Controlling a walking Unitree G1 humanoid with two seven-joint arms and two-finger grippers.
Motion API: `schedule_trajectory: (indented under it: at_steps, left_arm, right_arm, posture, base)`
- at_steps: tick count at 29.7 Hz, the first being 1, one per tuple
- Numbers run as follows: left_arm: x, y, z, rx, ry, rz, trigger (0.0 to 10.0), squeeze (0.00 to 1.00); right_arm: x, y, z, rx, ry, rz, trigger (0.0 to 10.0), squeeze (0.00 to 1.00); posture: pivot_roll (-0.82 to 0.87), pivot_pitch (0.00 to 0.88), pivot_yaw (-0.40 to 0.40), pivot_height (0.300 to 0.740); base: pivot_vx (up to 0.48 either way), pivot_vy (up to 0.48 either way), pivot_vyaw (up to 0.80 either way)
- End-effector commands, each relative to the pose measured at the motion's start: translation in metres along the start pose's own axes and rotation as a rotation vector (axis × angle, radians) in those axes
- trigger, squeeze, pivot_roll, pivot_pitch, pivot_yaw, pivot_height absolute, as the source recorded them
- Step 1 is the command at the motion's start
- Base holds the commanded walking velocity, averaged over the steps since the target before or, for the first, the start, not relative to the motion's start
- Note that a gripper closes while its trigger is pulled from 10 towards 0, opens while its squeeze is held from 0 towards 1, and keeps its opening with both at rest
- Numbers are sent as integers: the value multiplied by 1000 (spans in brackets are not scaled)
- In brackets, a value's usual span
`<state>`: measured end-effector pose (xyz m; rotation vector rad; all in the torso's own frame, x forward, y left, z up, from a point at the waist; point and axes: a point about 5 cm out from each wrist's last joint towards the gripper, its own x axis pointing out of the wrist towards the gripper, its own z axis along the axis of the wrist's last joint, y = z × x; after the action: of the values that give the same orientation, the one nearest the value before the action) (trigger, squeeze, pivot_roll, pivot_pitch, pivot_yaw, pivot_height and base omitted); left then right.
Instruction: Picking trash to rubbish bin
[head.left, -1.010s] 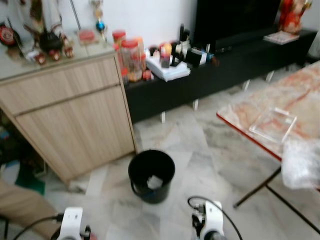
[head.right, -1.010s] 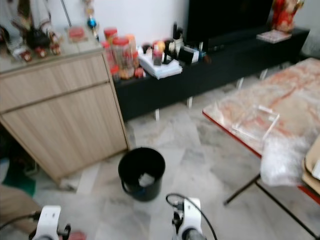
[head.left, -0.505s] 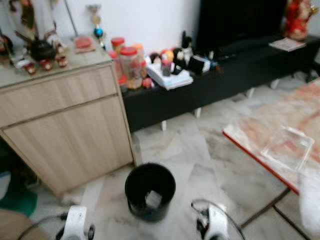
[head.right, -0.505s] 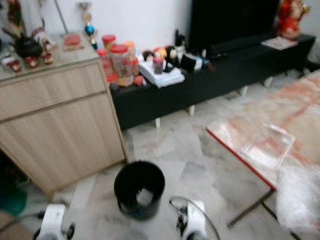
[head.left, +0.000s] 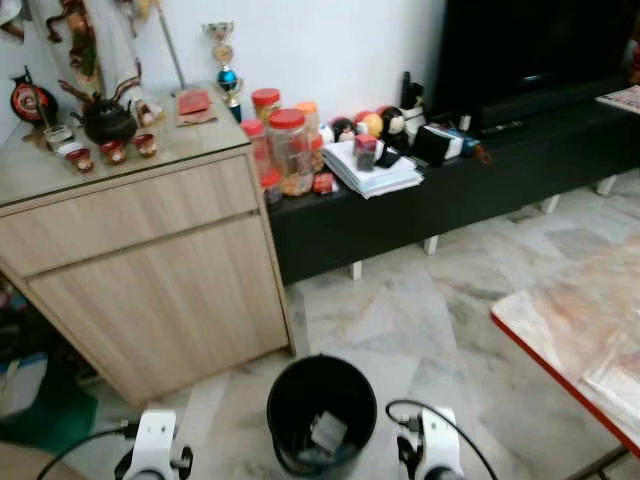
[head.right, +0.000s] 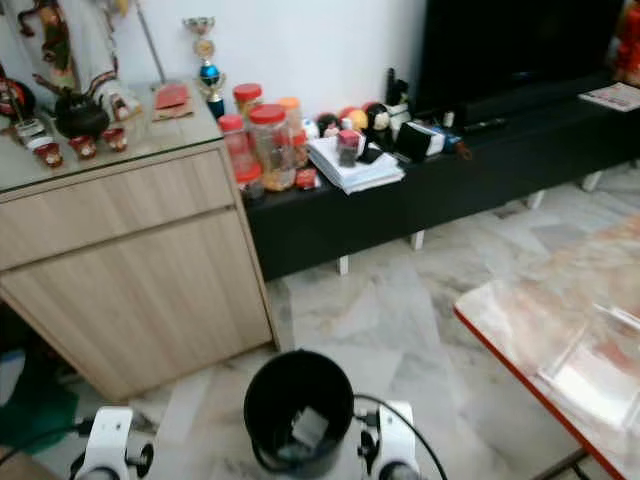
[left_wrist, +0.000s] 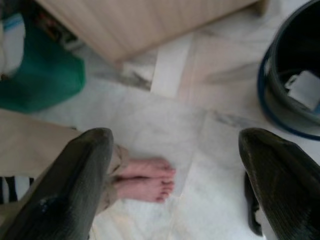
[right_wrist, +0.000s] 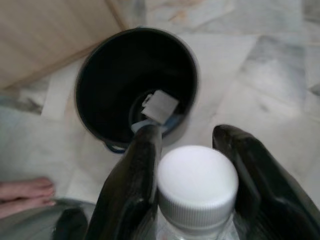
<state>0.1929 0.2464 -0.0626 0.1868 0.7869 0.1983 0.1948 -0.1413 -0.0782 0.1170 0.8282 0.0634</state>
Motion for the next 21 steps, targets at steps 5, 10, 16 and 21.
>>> schedule_trajectory:
  at_steps: [5, 10, 16, 21]
  left_arm:
    - [2, 2, 5, 5, -10, 7, 10000, 0]
    - [2, 1, 7, 0, -20, 3, 10000, 0]
    - [2, 3, 9, -7, -36, 10, 10000, 0]
    - [3, 3, 14, -10, -56, 12, 10000, 0]
  right_arm:
    - [1, 5, 3, 15, -7, 10, 10000, 0]
    - [2, 3, 5, 17, -13, 8, 10000, 0]
    - [3, 4, 9, -3, -20, 14, 10000, 0]
    - [6, 10, 22, -28, -50, 32, 10000, 0]
  posture:
    - [1, 0, 64, 740]
    - [2, 0, 61, 740]
    - [7, 0, 57, 740]
    - [7, 0, 57, 740]
  base:
    - [418, 0, 317]
    - [244, 0, 0]
    - [0, 0, 0]
    - [0, 0, 0]
